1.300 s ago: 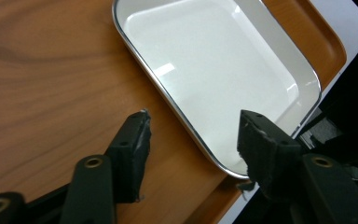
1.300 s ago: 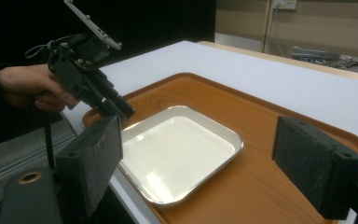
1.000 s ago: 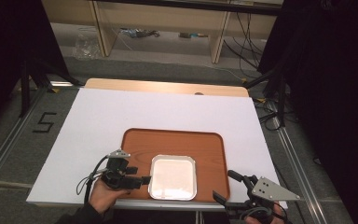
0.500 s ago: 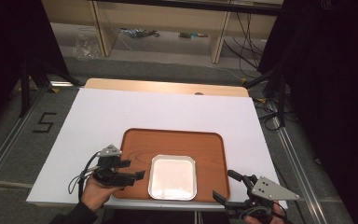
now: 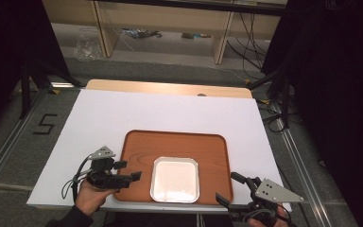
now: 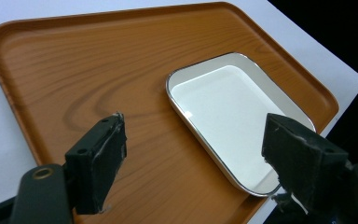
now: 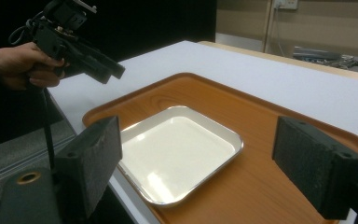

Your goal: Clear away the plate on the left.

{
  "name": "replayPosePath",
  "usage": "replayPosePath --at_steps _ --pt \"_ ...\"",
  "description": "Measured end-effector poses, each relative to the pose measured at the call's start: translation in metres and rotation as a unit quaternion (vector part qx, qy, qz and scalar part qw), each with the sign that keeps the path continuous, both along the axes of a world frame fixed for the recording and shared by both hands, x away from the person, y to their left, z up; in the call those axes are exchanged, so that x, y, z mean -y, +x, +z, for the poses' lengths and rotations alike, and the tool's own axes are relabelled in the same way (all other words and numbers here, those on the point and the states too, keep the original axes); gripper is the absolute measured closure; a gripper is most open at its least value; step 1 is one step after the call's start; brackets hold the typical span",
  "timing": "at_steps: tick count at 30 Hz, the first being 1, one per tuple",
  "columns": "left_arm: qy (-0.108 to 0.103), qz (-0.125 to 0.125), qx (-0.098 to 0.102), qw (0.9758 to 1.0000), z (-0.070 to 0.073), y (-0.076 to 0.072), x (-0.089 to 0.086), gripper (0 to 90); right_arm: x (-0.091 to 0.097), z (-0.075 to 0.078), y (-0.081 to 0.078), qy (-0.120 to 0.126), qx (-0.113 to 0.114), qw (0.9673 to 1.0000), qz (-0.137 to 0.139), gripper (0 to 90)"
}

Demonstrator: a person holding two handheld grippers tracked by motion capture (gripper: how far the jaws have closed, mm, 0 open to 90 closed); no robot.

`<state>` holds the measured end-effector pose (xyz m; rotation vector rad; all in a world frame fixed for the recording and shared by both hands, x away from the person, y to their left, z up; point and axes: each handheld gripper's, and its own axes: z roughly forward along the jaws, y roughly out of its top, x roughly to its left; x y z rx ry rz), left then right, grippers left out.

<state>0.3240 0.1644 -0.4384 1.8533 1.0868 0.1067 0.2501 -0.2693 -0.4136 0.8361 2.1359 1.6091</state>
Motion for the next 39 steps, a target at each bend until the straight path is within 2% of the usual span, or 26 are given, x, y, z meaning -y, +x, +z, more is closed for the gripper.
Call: replayPosePath --at_steps 1,6,7,9,10,11,16,20,21,23,24,28,29,30,31,32,39 --pt "-0.005 0.003 0.0 1.0 0.0 0.0 -0.001 21.6 0.0 0.0 0.0 -0.001 0.0 1.0 -0.001 16.9" --pt "-0.003 0.003 0.004 1.0 0.002 -0.004 -0.005 21.6 0.001 -0.001 0.0 0.002 -0.002 1.0 -0.006 16.9" --pt "-0.006 0.003 0.003 1.0 0.003 -0.004 -0.005 21.6 -0.002 -0.001 -0.004 0.016 -0.033 0.9993 -0.008 17.0" --pt "-0.002 0.001 0.006 1.0 0.004 -0.005 -0.006 21.7 0.002 -0.001 0.0 -0.003 -0.002 0.9999 -0.017 16.9" --pt "-0.005 0.002 0.007 1.0 0.004 -0.006 -0.005 21.7 0.001 -0.001 0.0 0.006 -0.018 0.9998 -0.005 16.9" --pt "-0.004 0.002 0.009 1.0 0.005 -0.007 -0.005 21.7 0.002 -0.002 0.002 0.008 -0.011 0.9999 0.001 16.9" --pt "0.003 0.0 0.012 0.9999 0.005 -0.01 -0.005 21.7 0.003 -0.001 0.0 0.0 -0.004 0.9999 -0.01 16.9" --pt "0.001 -0.002 0.015 0.9999 0.006 -0.013 -0.005 21.7 0.003 0.0 -0.001 0.0 -0.003 0.9999 -0.01 16.9" --pt "0.006 -0.004 0.019 0.9998 0.007 -0.014 -0.005 21.7 0.003 0.0 -0.001 0.001 -0.008 0.9999 -0.01 16.9" --pt "0.001 -0.004 0.022 0.9997 0.007 -0.016 -0.005 21.8 0.002 0.0 -0.002 0.001 -0.014 0.9998 -0.012 16.9" --pt "0.005 -0.008 0.025 0.9996 0.008 -0.017 -0.005 21.9 0.003 0.0 -0.001 -0.004 0.002 0.9999 -0.015 16.9" --pt "0.006 -0.009 0.028 0.9995 0.009 -0.02 -0.006 22.0 0.001 0.0 -0.002 0.0 -0.005 0.9999 -0.012 16.9" --pt "0.001 -0.005 0.026 0.9996 0.009 -0.021 -0.005 22.0 -0.001 -0.001 -0.003 0.011 -0.015 0.9998 -0.01 16.9" --pt "0.005 -0.01 0.031 0.9994 0.009 -0.021 -0.006 22.0 -0.001 -0.001 -0.001 0.008 -0.001 0.9999 -0.008 16.9" --pt "0.0 -0.007 0.03 0.9995 0.01 -0.022 -0.006 22.0 0.0 -0.001 0.0 0.004 0.005 0.9999 -0.01 16.8" --pt "0.001 -0.009 0.031 0.9995 0.01 -0.023 -0.007 22.0 -0.001 -0.001 -0.002 0.008 -0.009 0.9999 -0.01 16.8" --pt "0.013 -0.019 0.036 0.9991 0.011 -0.031 -0.005 22.0 -0.001 -0.001 0.0 0.006 0.005 0.9999 -0.01 16.8"
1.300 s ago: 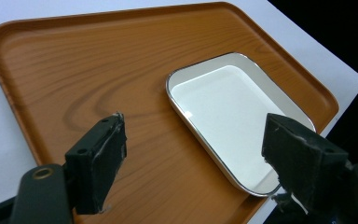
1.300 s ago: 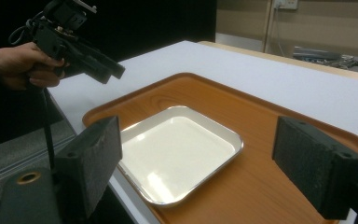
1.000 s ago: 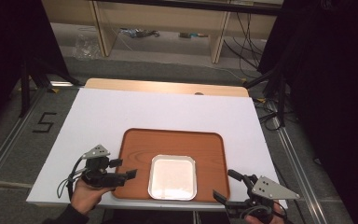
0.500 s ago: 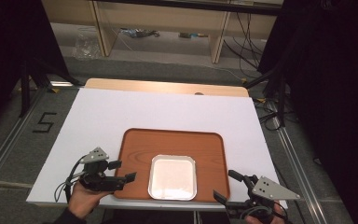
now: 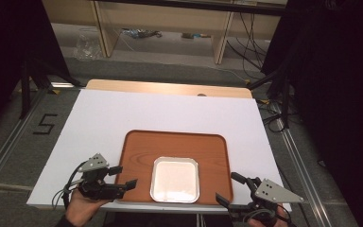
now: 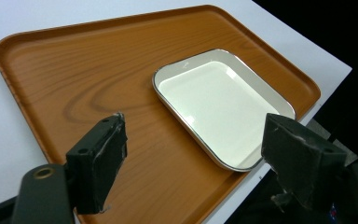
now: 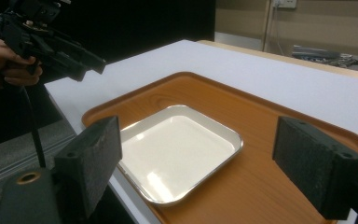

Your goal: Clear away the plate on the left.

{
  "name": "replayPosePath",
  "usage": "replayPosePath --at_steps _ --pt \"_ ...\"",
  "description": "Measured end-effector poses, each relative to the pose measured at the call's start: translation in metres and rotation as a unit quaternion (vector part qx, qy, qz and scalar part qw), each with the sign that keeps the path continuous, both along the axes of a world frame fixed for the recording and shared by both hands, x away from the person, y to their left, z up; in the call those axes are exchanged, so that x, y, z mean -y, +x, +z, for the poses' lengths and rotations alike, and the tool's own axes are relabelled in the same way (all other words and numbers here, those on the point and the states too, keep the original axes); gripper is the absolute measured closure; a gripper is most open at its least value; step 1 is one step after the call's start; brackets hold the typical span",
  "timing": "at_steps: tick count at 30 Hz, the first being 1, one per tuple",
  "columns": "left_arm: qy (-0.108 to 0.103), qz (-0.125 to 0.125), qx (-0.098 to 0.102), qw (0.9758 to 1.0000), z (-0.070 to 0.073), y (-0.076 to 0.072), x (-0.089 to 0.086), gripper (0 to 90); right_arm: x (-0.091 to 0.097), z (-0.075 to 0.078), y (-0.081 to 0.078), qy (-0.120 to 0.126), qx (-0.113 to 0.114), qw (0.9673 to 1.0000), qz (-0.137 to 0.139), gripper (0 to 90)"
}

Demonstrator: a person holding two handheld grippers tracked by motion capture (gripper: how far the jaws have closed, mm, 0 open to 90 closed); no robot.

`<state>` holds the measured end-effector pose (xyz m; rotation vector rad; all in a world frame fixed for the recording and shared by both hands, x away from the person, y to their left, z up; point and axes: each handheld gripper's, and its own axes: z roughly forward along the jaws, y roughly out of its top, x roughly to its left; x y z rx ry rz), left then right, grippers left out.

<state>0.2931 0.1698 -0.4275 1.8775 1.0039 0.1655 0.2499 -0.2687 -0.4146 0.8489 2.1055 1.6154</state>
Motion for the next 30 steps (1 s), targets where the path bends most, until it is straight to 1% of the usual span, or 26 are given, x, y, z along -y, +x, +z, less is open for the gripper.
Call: replayPosePath --at_steps 1,2,3,4,5,6,7,8,10,11,12,13,14,15,16,17,18,19,21,22,23,24,25,27,28,30 --pt "0.005 -0.002 0.005 1.0 0.0 -0.001 0.0 22.0 0.001 0.001 -0.001 -0.008 -0.003 0.9999 -0.005 16.8" --pt "0.007 -0.004 0.004 1.0 0.001 -0.003 0.0 22.0 0.001 0.001 -0.002 -0.006 -0.006 0.9999 -0.005 16.8" --pt "0.015 -0.007 0.006 0.9998 0.001 -0.004 0.0 22.0 0.0 0.001 -0.003 -0.005 -0.018 0.9998 -0.005 16.8" --pt "0.007 -0.005 0.009 0.9999 0.0 -0.005 0.002 21.9 0.0 0.001 -0.002 -0.006 -0.006 0.9999 -0.006 16.8" --pt "0.005 -0.004 0.007 1.0 0.0 -0.006 0.003 22.0 0.0 0.0 -0.001 -0.001 -0.004 1.0 -0.006 16.8" --pt "0.015 -0.01 0.005 0.9998 0.0 -0.007 0.003 22.0 0.0 0.001 -0.002 -0.01 -0.014 0.9999 -0.004 16.8" --pt "0.015 -0.011 0.006 0.9998 0.0 -0.008 0.003 22.0 0.001 0.001 -0.001 -0.012 -0.006 0.9999 0.0 16.8" --pt "0.021 -0.016 0.007 0.9996 0.0 -0.008 0.003 22.0 0.001 0.001 -0.002 -0.012 -0.008 0.9999 -0.001 16.8" --pt "0.006 -0.007 0.002 1.0 0.0 -0.011 0.006 22.0 0.001 0.002 -0.002 -0.012 -0.008 0.9999 -0.002 16.8" --pt "0.006 -0.009 0.004 0.9999 0.0 -0.013 0.006 21.9 0.001 0.002 -0.002 -0.012 -0.007 0.9999 0.0 16.7" --pt "0.008 -0.009 0.004 0.9999 0.001 -0.014 0.006 21.9 0.0 0.001 -0.001 -0.012 -0.002 0.9999 0.003 16.7" --pt "0.007 -0.01 0.006 0.9999 0.001 -0.015 0.005 21.9 0.0 0.001 -0.001 -0.012 -0.002 0.9999 0.003 16.7" --pt "0.014 -0.018 0.005 0.9997 0.002 -0.016 0.004 21.9 -0.001 0.001 -0.003 -0.006 -0.013 0.9999 0.0 16.8" --pt "0.007 -0.011 0.006 0.9999 0.002 -0.018 0.004 21.9 -0.001 0.001 -0.002 -0.007 -0.012 0.9999 0.001 16.8" --pt "0.013 -0.015 0.006 0.9998 0.003 -0.02 0.003 21.9 0.0 0.001 -0.003 -0.007 -0.015 0.9999 -0.001 16.7" --pt "0.014 -0.018 0.008 0.9997 0.003 -0.021 0.003 21.8 0.0 0.002 -0.002 -0.011 -0.008 0.9999 -0.002 16.7" --pt "0.013 -0.013 0.008 0.9998 0.004 -0.023 0.003 21.8 0.0 0.002 -0.002 -0.011 -0.009 0.9999 -0.004 16.7" --pt "0.017 -0.016 0.011 0.9997 0.004 -0.025 0.003 21.8 0.0 0.002 -0.002 -0.011 -0.009 0.9999 -0.003 16.7" --pt "0.018 -0.017 0.012 0.9996 0.005 -0.028 0.004 21.8 0.0 0.002 -0.002 -0.011 -0.008 0.9999 -0.002 16.7" --pt "0.024 -0.021 0.011 0.9994 0.005 -0.03 0.004 21.7 0.0 0.002 -0.002 -0.011 -0.008 0.9999 -0.002 16.7" --pt "0.023 -0.019 0.013 0.9995 0.005 -0.032 0.005 21.7 0.0 0.002 -0.002 -0.01 -0.008 0.9999 -0.002 16.7" --pt "0.015 -0.015 0.011 0.9997 0.005 -0.034 0.007 21.7 0.0 0.002 -0.002 -0.01 -0.006 0.9999 -0.001 16.7" --pt "0.014 -0.016 0.01 0.9997 0.005 -0.035 0.007 21.7 0.0 0.001 -0.001 -0.009 -0.004 0.9999 0.002 16.7" --pt "0.016 -0.021 0.011 0.9996 0.004 -0.038 0.008 21.7 0.0 0.001 -0.001 -0.009 -0.004 0.9999 0.004 16.6" --pt "0.02 -0.021 0.009 0.9995 0.004 -0.038 0.009 21.7 0.0 0.001 -0.001 -0.009 -0.004 0.9999 0.004 16.6" --pt "0.021 -0.021 0.01 0.9995 0.004 -0.039 0.009 21.6 0.0 0.001 -0.001 -0.007 -0.004 1.0 0.004 16.6"
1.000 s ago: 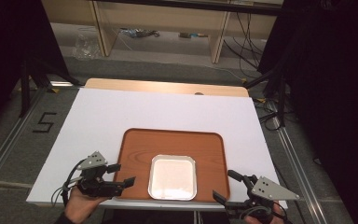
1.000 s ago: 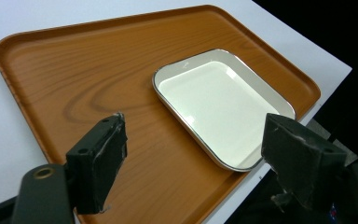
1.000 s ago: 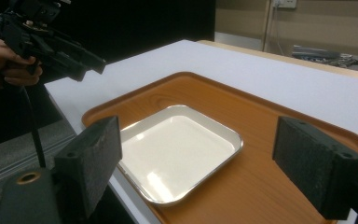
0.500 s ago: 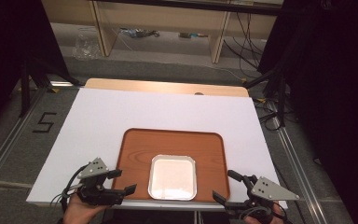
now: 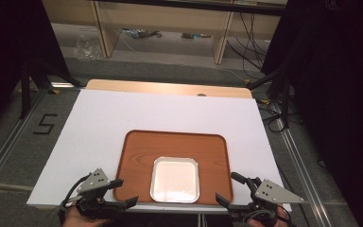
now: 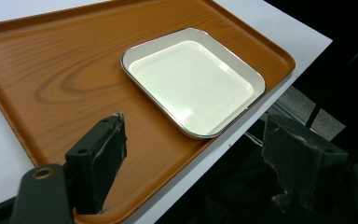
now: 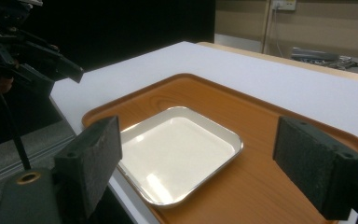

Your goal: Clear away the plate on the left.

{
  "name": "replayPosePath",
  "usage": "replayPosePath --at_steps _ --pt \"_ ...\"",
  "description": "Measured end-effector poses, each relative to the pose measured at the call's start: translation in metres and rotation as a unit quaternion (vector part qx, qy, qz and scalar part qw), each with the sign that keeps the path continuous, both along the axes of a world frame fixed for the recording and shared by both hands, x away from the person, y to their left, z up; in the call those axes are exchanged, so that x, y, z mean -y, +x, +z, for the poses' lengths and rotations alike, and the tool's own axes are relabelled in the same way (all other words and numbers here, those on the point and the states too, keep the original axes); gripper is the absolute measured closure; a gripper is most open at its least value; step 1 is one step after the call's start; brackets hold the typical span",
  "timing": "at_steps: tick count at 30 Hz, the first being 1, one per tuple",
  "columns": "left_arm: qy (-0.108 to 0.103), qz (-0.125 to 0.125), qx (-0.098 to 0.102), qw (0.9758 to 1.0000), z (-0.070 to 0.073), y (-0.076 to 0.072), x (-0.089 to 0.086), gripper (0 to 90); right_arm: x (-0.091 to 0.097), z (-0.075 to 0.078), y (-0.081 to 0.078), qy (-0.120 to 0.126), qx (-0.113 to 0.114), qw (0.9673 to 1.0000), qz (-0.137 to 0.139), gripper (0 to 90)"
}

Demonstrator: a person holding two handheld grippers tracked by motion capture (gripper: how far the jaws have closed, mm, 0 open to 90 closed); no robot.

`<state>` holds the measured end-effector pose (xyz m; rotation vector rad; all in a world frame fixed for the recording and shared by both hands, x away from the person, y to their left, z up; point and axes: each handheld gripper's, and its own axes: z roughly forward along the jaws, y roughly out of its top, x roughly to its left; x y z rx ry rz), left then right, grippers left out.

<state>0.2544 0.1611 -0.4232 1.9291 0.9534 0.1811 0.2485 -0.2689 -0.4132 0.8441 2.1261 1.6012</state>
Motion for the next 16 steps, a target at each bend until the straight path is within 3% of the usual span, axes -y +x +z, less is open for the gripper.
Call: replayPosePath --at_steps 7,16 --pt "-0.01 0.017 0.005 0.9998 0.0027 0.0005 -0.004 21.6 0.0001 0.0001 0.0 0.0 0.002 1.0 0.001 16.6" --pt "-0.005 0.011 0.01 0.9999 0.003 0.0011 -0.0029 21.6 0.0 0.0001 0.0 -0.001 0.002 1.0 0.0 16.6"
